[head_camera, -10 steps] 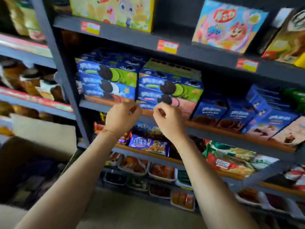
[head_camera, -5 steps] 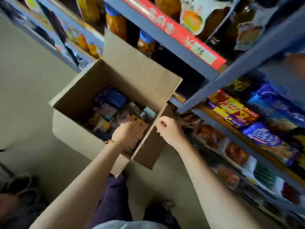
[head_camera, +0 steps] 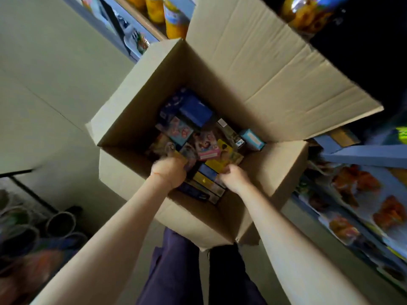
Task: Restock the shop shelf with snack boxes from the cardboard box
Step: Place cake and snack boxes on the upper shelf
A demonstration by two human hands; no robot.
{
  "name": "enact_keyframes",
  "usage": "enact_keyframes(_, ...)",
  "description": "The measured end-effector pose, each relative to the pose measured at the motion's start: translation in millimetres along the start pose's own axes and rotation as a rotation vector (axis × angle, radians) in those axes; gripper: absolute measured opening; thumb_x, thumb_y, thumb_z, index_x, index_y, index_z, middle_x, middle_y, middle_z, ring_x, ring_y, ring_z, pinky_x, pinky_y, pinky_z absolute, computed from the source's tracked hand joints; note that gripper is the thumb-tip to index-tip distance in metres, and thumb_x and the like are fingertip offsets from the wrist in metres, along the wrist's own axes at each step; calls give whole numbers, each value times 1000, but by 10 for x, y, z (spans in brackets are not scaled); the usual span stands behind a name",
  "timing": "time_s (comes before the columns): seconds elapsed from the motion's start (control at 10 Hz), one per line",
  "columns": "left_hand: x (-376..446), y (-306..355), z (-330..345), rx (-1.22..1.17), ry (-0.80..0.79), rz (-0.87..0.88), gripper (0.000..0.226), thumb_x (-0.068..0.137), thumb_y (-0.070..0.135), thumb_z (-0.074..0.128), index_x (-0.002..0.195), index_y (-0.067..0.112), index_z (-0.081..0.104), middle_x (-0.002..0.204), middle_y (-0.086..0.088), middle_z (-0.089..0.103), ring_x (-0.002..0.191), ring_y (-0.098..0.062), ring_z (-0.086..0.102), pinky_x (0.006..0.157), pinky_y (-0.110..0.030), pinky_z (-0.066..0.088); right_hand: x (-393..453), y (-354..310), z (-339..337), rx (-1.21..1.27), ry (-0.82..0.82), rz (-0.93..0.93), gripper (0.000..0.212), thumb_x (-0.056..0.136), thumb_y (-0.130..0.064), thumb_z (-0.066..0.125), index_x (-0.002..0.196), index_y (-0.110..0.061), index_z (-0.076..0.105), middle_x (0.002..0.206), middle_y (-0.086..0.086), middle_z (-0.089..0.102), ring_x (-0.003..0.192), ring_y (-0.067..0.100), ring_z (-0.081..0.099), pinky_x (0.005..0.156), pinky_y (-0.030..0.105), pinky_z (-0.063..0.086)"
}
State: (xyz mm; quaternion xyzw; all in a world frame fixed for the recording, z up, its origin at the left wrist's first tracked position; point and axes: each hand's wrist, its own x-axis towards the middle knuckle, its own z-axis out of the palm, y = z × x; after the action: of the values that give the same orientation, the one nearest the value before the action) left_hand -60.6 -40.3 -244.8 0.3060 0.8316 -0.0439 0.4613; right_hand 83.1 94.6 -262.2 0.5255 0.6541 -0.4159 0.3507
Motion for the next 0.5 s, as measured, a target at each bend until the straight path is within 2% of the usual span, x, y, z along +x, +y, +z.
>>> enact_keyframes(0.1, 400, -54, 114, -107, -57, -151, 59, 100, 28, 50, 152, 6, 30, 155, -23, 31, 140, -41, 35, 113, -49, 31, 130, -189, 335, 198, -138, 75, 34, 101, -23, 54, 133, -14, 53, 129, 7, 59, 97, 20, 59, 69, 21, 51)
enact_keyframes(0.2, 565, -9, 72, -267, -127, -193, 66, 98, 29, 56, 153, 6, 28, 157, -21, 30, 143, -39, 33, 116, -48, 28, 271, -341, 678, 498, -172, 47, 41, 100, -12, 51, 141, -16, 50, 131, 6, 59, 99, 17, 57, 64, 20, 46)
enact_keyframes(0.3, 665, -10, 100, -375, -196, -233, 56, 100, 25, 52, 147, 1, 35, 149, -22, 42, 136, -38, 43, 109, -41, 35, 364, -413, 819, 728, -252, 2, 59, 92, 0, 54, 143, -28, 45, 132, 6, 61, 106, 22, 63, 82, 36, 57)
enact_keyframes(0.4, 660, 0, 81, -439, -242, -227, 52, 101, 22, 51, 145, 0, 37, 144, -19, 48, 131, -35, 47, 101, -33, 39, 318, -574, 830, 877, -313, 71, 60, 97, -2, 48, 147, -33, 38, 127, 9, 61, 88, 21, 65, 61, 33, 56)
enact_keyframes(0.5, 627, 28, -19, -556, -204, -232, 46, 100, 18, 52, 142, 4, 44, 142, -18, 51, 127, -34, 50, 101, -34, 41, 313, -558, 775, 948, -253, 125, 54, 98, -13, 49, 145, -37, 40, 115, 8, 66, 91, 26, 65, 73, 42, 58)
